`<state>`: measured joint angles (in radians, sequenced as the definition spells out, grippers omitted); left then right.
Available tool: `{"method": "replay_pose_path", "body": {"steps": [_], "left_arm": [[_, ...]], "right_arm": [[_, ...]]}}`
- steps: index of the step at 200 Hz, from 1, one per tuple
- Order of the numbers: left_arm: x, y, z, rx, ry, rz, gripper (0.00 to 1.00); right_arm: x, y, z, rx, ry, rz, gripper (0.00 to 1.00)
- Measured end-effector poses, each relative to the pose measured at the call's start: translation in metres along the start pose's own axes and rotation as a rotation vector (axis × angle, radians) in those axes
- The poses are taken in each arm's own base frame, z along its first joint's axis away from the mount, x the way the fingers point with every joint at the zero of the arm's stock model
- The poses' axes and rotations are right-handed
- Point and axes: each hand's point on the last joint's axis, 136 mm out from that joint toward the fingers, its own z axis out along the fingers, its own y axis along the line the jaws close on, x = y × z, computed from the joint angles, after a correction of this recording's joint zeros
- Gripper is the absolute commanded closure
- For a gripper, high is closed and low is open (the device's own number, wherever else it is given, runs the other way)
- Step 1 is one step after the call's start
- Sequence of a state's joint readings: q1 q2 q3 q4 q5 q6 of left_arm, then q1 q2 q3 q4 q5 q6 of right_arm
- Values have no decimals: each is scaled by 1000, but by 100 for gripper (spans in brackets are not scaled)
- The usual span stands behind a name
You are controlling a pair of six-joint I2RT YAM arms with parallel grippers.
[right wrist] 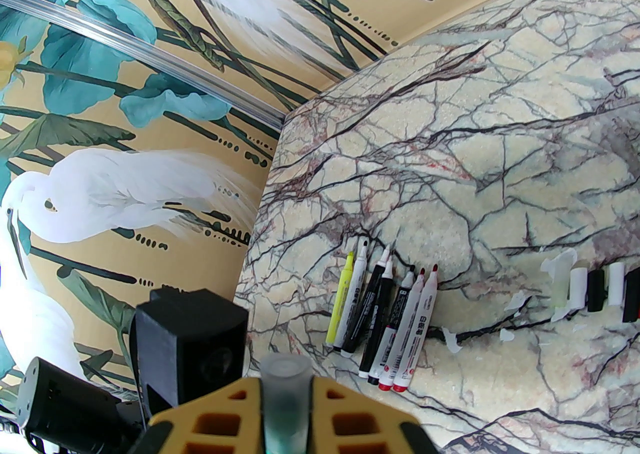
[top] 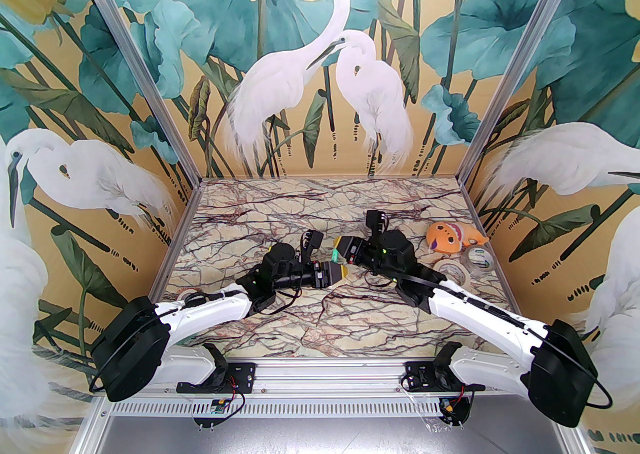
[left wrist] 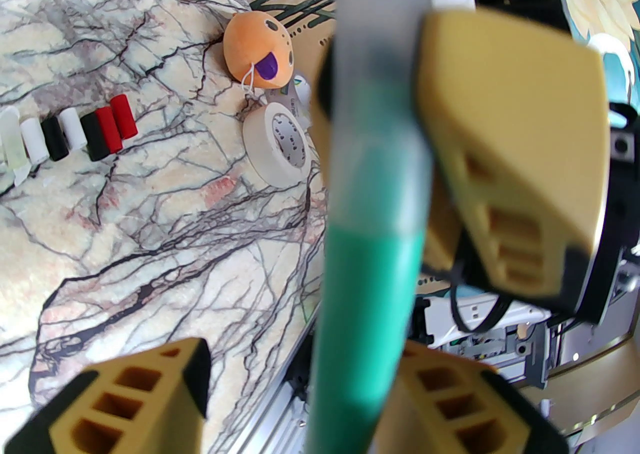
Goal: Open the pen caps
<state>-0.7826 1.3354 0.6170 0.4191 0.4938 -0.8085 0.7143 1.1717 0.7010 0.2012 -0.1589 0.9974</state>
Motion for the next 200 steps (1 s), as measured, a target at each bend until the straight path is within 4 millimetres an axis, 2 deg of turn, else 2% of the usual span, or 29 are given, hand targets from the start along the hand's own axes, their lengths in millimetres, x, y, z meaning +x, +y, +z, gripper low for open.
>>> {"method": "replay_pose_path", "body": {"steps": [44,110,140,168,200], "left_arm": [[-1,0,-1,3,0,1,73],[-1,-4,-3,13,-1,36,87],[2,-3,-3,12,14,71,89],[11,0,-4,15,59,125,90],[20,-2,-8,23,103,180,90]], "right_arm": [[1,-3,1,-14,-11,19,82],[3,-6,1,-16,-15,37,81],[4,-7,1,-12,-12,40,73],[12,-13,1,19,31,30,60],[19,-9,-1,37,99,18,55]]}}
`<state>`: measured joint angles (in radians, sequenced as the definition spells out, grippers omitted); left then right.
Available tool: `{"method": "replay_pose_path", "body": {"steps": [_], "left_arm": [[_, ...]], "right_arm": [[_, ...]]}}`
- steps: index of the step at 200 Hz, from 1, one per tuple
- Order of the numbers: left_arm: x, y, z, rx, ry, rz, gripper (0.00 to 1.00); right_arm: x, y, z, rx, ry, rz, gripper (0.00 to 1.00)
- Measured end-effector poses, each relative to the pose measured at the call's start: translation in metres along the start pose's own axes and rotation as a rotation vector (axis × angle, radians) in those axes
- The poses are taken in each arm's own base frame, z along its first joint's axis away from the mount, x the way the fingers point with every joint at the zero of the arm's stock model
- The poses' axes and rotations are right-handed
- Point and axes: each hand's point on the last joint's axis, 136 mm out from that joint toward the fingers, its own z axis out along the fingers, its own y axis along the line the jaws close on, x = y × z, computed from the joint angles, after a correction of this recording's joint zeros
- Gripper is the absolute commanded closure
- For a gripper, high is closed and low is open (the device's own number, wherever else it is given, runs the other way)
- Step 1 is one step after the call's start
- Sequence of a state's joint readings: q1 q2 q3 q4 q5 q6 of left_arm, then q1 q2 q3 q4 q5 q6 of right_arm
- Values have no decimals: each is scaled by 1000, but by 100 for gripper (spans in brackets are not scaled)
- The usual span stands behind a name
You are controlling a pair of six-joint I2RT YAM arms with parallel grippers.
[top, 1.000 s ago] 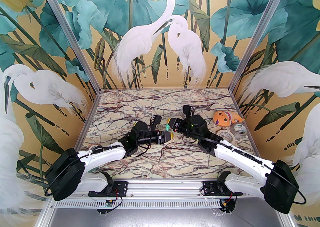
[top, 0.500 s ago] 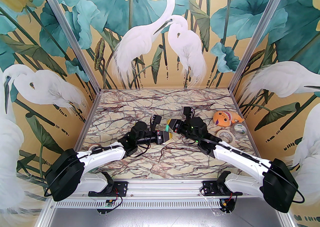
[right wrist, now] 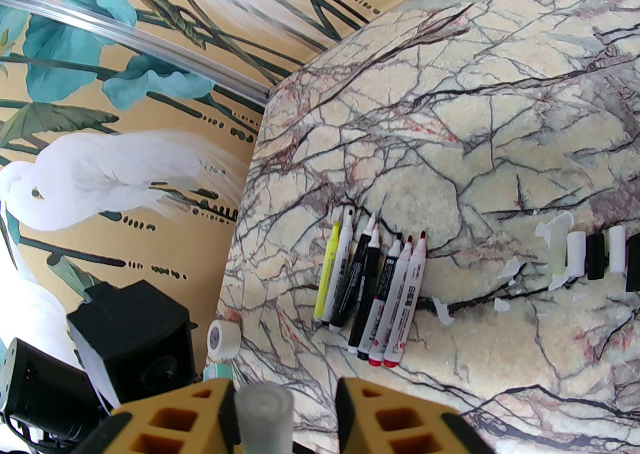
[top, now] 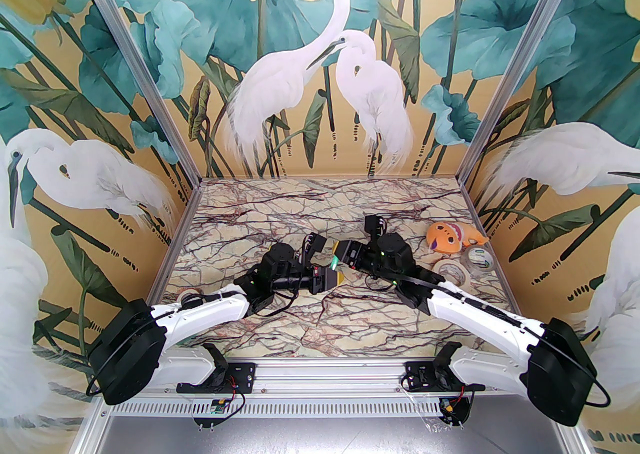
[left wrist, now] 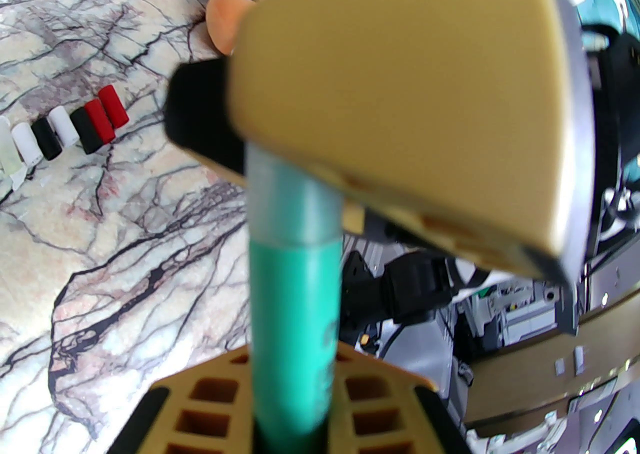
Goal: Open the pen caps
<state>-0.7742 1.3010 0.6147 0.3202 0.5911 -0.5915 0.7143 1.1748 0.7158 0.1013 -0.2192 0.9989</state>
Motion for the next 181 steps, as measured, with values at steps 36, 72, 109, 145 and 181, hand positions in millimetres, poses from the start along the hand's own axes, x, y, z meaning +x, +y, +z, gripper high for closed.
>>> {"method": "replay_pose_path", "body": {"steps": [36,72,109,145,181], "left_arm": [[9,0,-2,-1,38,34,90],[10,1,-2,-2,44,40,91],[10,1,-2,-1,44,40,91],[11,0,-2,5,49,40,92],[12,-1,-2,11,54,40,92]], "right_arm": [[5,9,0,-17,57,-9,58],[17,4,7,-14,120,1,62],[22,-1,10,-1,147,9,67],[21,1,10,-1,146,8,67],[21,2,10,-2,146,1,68]]}}
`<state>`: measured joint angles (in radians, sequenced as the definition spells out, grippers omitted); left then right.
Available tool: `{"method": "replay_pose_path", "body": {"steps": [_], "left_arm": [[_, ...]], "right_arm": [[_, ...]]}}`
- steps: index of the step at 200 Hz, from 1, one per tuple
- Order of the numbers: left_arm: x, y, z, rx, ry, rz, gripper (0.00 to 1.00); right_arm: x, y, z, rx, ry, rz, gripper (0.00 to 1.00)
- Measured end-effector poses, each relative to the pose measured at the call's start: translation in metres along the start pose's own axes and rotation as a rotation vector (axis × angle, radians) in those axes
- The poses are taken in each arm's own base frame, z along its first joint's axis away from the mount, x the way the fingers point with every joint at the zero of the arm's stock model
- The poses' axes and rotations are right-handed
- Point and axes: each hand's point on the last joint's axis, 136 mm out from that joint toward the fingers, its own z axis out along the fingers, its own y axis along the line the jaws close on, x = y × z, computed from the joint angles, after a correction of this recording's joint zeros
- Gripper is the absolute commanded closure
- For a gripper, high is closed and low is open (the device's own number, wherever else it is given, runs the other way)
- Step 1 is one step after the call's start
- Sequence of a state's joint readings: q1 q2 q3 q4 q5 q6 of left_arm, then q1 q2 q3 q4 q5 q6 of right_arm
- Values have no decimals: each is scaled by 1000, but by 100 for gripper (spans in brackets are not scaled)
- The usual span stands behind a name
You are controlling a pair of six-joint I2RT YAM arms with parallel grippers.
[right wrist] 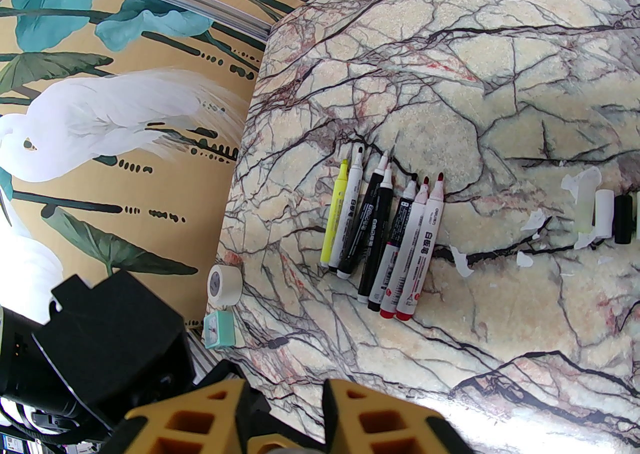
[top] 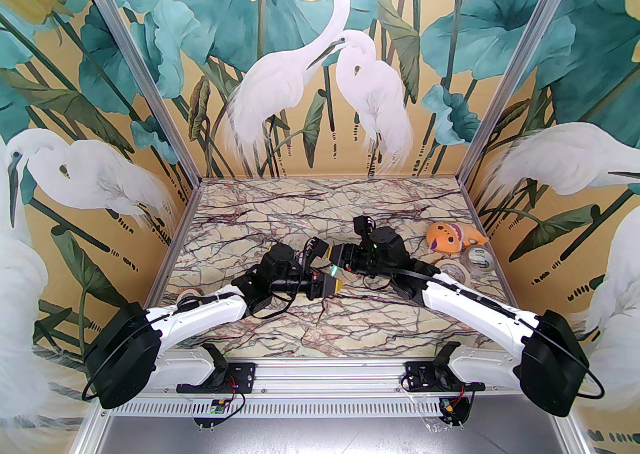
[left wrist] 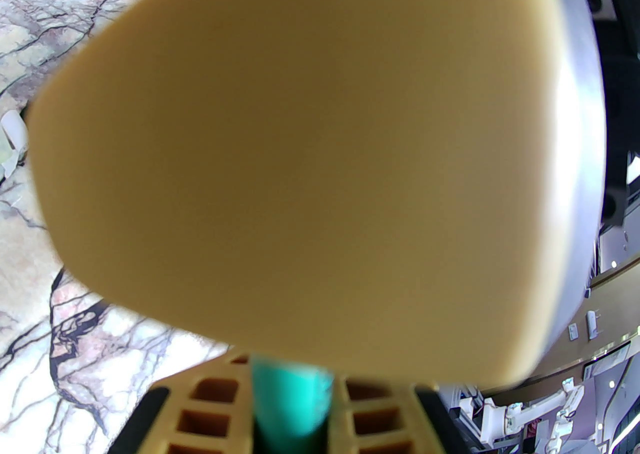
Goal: Open the pen caps
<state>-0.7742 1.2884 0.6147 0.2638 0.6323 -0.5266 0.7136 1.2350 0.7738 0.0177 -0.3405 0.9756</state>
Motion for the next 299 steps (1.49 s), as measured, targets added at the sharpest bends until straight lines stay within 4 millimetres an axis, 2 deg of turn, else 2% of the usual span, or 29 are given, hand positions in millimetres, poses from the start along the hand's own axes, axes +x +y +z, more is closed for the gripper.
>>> {"method": "replay_pose_path", "body": {"steps": [196,259,299], "left_arm": [[5,-5,1,25,22,7,93],[5,-5,3,26,23,22,93],[3,-7,3,32,17,26,93]], "right_arm": [[-5,-2,-3,29,-25,-19,76],[-7,-3,-4,29,-29,-10,88],[-11,-3,-7,19,-31,3,91]]}}
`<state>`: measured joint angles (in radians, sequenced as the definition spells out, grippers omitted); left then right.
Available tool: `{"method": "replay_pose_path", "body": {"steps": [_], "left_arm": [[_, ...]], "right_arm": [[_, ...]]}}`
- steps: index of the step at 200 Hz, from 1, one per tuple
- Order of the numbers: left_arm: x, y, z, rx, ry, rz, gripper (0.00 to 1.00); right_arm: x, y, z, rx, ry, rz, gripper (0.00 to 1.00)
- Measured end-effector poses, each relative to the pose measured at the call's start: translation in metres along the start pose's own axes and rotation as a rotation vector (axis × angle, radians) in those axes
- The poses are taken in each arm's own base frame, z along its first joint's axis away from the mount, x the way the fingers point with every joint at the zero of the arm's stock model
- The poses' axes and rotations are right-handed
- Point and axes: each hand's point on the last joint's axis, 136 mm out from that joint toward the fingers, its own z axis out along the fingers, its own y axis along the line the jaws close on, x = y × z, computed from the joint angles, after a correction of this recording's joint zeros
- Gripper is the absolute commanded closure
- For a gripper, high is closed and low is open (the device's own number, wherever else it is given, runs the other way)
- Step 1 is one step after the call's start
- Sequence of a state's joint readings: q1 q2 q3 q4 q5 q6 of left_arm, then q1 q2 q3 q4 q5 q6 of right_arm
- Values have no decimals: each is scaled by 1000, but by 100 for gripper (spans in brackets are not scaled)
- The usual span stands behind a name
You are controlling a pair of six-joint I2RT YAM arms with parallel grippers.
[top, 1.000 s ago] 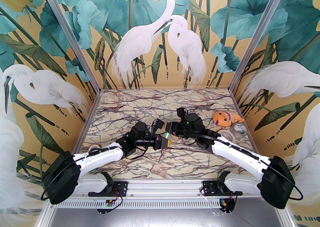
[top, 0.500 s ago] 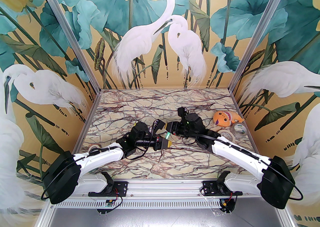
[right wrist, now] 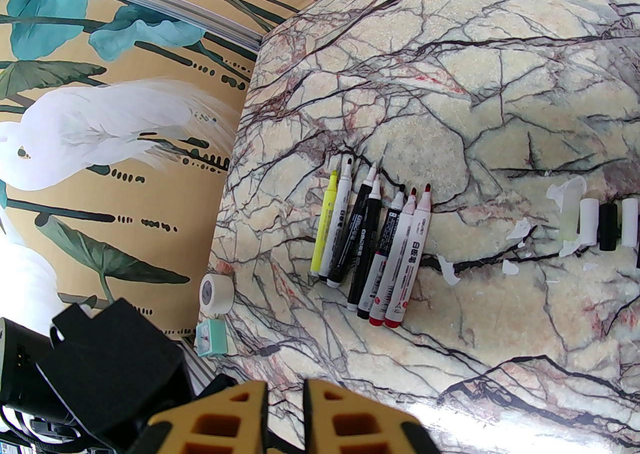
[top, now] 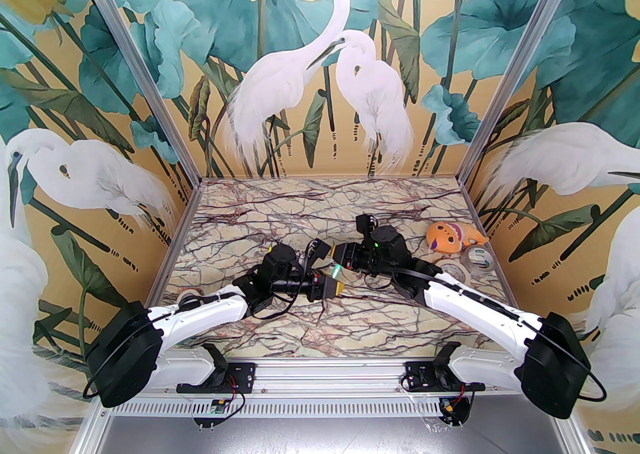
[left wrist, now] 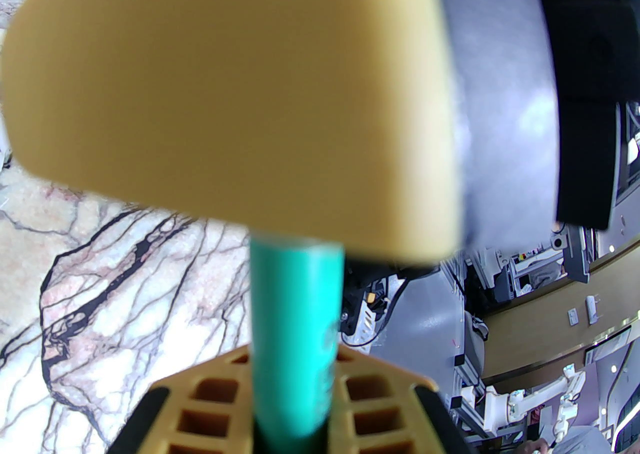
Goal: Open the pen caps
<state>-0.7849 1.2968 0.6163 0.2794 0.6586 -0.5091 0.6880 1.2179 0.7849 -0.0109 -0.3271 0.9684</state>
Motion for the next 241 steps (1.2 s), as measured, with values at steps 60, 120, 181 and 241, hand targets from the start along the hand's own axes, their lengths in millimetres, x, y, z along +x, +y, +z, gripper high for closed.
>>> {"method": "replay_pose_path", "body": {"steps": [60,120,181,241], "left_arm": [[-14,-19,1,29,-22,39,94],[8,-21,13,-97,48,97,96],[27,-18,14,-126,115,101,96],[2,-45,-3,-60,13,107,93]], "right_arm": [[-12,20,-18,-106,-2,-26,92],[-40,7,-38,-7,-134,-19,93],[-64,9,-48,51,-219,-55,90],[-56,4,-62,48,-159,-153,89]]}}
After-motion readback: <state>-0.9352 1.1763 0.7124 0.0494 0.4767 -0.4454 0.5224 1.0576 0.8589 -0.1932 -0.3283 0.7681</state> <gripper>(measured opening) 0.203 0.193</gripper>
